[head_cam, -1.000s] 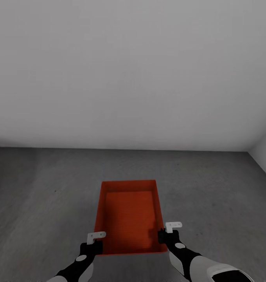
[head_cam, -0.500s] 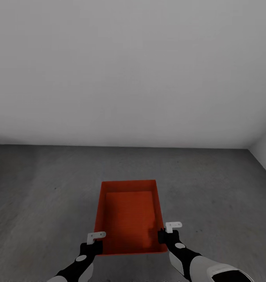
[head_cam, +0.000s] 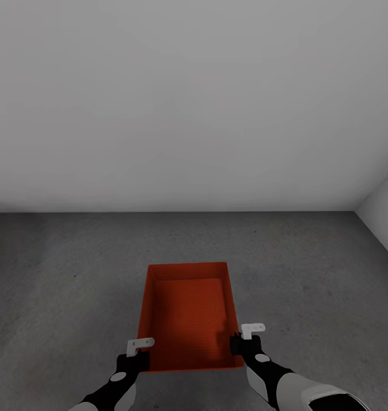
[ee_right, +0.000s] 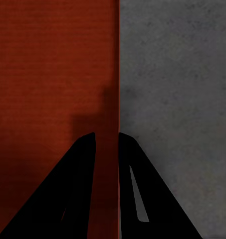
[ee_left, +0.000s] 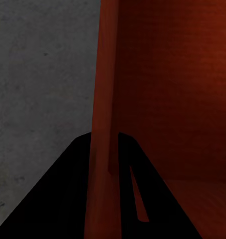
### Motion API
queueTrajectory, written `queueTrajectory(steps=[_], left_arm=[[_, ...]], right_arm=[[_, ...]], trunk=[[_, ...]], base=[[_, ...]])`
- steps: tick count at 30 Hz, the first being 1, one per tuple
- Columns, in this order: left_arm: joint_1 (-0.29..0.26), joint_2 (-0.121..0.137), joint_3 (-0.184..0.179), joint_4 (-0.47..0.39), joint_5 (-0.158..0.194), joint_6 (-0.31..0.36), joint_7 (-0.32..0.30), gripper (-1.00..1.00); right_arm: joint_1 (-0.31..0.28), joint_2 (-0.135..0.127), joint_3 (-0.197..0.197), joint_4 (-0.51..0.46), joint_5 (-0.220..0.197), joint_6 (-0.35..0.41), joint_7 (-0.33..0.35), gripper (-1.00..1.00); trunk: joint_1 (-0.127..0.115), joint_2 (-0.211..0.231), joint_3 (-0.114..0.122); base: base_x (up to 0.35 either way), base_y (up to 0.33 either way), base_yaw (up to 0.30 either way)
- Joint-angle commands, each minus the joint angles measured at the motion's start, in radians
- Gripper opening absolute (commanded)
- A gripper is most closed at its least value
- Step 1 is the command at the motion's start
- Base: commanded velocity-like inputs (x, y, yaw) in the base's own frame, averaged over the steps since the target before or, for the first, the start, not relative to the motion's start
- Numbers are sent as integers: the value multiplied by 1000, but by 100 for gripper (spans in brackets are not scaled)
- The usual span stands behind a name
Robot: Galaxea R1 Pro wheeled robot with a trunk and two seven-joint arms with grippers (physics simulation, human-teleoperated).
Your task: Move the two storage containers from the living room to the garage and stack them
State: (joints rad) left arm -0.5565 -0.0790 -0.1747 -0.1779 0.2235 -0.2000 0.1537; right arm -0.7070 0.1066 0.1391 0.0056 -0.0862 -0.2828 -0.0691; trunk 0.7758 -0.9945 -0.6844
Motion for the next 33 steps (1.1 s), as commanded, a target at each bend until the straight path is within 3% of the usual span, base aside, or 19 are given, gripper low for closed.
queueTrajectory(steps=[1, 20, 33], left_arm=[[-1, -1, -2, -8, -6, -7, 9, -100], [-1, 0, -2, -8, -5, -7, 9, -100], [-1, -1, -4, -8, -9, -8, 9, -100]], right_arm=[[0, 1, -39, 4, 3, -1, 3, -100], [0, 1, -39, 4, 3, -1, 2, -100], [0, 1, -39, 4, 3, -1, 2, -100]], trunk=[[0, -1, -1], [0, -1, -1], [50, -92, -42]], base=[[0, 0, -10], [0, 0, -1], [0, 0, 0]])
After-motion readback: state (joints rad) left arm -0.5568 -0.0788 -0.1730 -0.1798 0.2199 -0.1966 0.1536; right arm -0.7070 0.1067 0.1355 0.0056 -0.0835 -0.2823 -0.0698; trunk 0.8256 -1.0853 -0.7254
